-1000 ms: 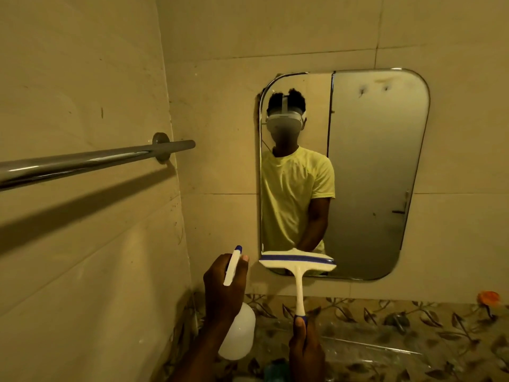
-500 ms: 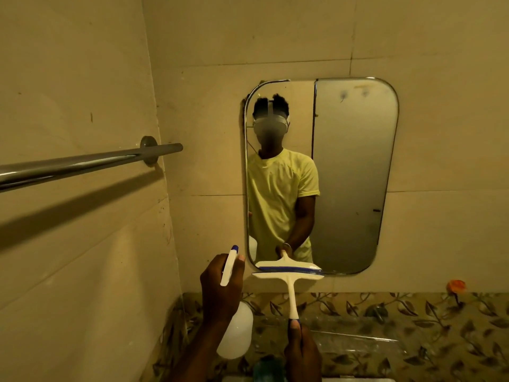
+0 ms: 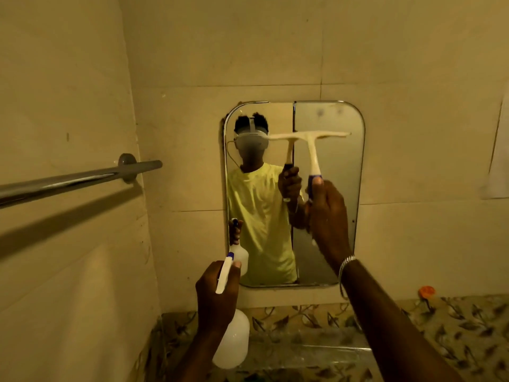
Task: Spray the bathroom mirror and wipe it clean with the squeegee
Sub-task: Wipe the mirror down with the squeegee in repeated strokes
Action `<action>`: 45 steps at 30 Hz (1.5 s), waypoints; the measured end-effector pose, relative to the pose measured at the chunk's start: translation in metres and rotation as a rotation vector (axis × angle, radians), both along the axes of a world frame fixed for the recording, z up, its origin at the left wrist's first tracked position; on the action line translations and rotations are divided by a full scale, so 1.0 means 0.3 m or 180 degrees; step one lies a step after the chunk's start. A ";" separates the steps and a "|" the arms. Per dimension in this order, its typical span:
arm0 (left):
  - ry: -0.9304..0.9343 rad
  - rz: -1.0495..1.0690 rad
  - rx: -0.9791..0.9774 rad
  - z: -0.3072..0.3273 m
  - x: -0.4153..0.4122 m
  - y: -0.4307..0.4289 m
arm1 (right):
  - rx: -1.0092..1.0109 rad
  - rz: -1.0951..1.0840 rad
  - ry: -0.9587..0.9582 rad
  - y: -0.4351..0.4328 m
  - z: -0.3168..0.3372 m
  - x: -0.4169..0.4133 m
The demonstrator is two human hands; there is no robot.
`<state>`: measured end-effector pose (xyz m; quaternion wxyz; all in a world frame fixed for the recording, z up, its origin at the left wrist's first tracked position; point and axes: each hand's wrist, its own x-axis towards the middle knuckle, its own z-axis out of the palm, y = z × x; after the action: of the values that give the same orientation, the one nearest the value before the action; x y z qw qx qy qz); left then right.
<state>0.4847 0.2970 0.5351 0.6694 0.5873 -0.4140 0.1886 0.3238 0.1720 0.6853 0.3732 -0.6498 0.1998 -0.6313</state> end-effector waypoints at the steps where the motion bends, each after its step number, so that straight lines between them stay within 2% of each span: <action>1: 0.0003 -0.0041 -0.0036 0.001 -0.003 -0.002 | -0.0046 0.0005 -0.0026 -0.014 0.056 0.002; 7: 0.0091 -0.0015 0.0027 0.000 -0.004 -0.023 | -0.0109 0.0151 -0.0114 -0.087 0.205 0.036; 16: 0.0090 0.0025 0.0052 -0.023 0.019 -0.054 | -0.0207 -0.0308 0.0010 -0.160 0.177 0.096; 22: -0.0032 0.0032 0.0147 -0.050 0.041 -0.071 | -0.0008 -0.0487 0.0226 -0.147 -0.175 0.081; 29: 0.0056 0.0100 0.0202 -0.086 0.069 -0.079 | 0.0633 -0.0391 0.0494 -0.074 -0.698 0.027; 33: 0.0104 0.0081 0.0196 -0.113 0.083 -0.062 | 0.1061 -0.0432 0.0760 -0.026 -0.922 0.005; 39: 0.0152 0.0176 0.0191 -0.131 0.095 -0.051 | 0.1603 -0.0618 0.0915 0.014 -1.080 0.017; 45: 0.0168 0.0167 0.0229 -0.149 0.086 -0.045 | 0.1655 -0.0603 0.0773 0.006 -1.111 0.028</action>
<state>0.5105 0.2836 0.4904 0.6534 0.6264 -0.3872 0.1755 0.3321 0.1739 0.3521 0.4399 -0.5817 0.4576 -0.5086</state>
